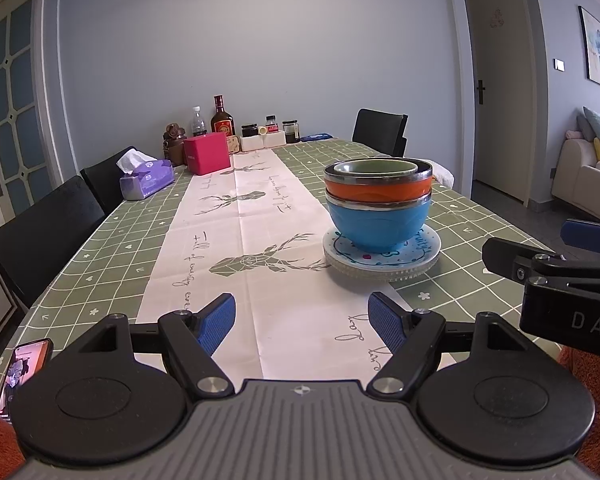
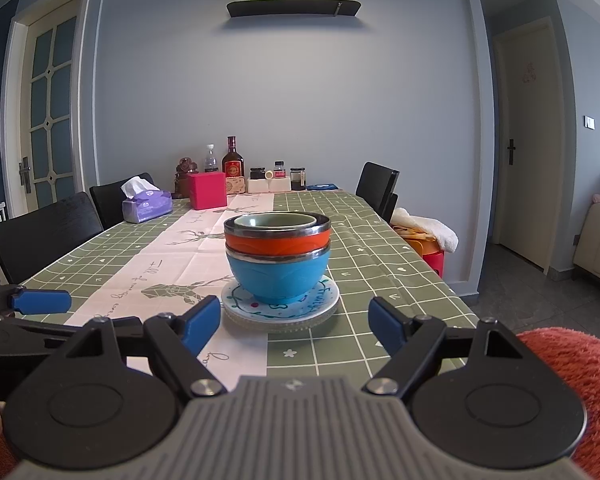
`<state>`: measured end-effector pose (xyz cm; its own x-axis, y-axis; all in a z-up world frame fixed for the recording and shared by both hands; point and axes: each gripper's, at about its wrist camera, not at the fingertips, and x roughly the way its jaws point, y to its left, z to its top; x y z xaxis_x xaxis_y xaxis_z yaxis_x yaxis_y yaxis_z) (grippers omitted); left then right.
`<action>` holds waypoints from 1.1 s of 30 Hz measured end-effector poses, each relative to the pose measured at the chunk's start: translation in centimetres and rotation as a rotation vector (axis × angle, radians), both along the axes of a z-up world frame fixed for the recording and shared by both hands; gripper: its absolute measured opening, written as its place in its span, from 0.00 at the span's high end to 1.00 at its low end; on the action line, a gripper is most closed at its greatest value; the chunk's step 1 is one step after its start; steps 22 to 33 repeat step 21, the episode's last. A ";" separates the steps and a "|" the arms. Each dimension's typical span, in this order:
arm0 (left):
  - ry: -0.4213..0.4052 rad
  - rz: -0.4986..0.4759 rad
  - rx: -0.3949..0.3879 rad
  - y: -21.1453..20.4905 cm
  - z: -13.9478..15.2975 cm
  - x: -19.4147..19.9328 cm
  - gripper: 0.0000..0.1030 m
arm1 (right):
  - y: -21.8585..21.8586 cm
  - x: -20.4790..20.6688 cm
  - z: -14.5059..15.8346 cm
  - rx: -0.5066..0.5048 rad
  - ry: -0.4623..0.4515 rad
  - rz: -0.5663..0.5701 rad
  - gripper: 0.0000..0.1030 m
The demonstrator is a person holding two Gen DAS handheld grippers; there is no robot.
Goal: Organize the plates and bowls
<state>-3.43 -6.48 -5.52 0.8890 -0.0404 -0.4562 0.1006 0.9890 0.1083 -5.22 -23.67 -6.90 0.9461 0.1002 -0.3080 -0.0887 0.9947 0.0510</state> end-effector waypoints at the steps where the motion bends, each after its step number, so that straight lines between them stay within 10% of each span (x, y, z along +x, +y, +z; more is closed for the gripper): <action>1: 0.000 0.000 -0.001 0.0 0.0 0.0 0.14 | 0.0 0.0 0.0 0.000 0.000 0.001 0.22; 33: 0.012 0.005 -0.009 0.1 -0.2 0.1 0.14 | 0.1 0.0 0.0 0.000 -0.001 0.002 0.22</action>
